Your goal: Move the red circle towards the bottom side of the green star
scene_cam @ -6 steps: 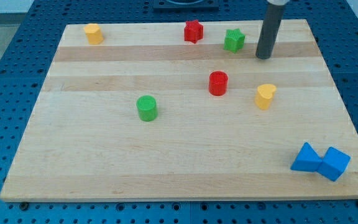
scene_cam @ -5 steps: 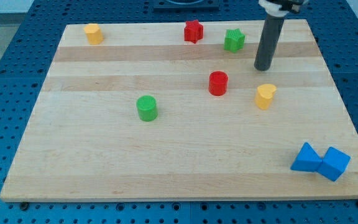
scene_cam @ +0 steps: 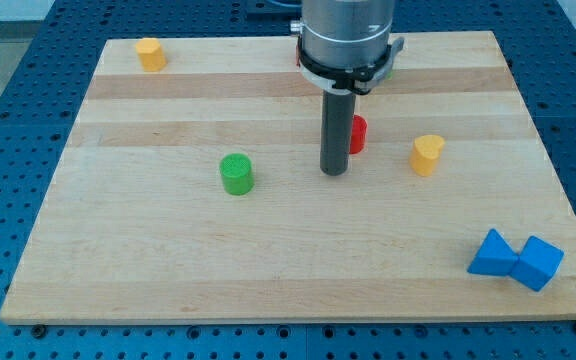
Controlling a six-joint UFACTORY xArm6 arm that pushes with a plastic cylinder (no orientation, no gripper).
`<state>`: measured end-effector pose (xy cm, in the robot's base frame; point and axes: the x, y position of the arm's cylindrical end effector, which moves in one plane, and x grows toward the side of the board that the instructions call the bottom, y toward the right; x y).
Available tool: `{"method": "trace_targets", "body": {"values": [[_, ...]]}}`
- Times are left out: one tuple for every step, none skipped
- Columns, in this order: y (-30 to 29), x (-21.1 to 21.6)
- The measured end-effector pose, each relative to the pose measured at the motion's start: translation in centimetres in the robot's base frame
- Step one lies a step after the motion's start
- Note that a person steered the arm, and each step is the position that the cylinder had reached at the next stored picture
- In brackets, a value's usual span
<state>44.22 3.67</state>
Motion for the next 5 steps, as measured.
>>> {"method": "trace_targets", "body": {"values": [[0.1,-1.9],[1.9,-2.5],[4.1,-3.3],[5.4,-5.1],[5.4,-6.6]]}}
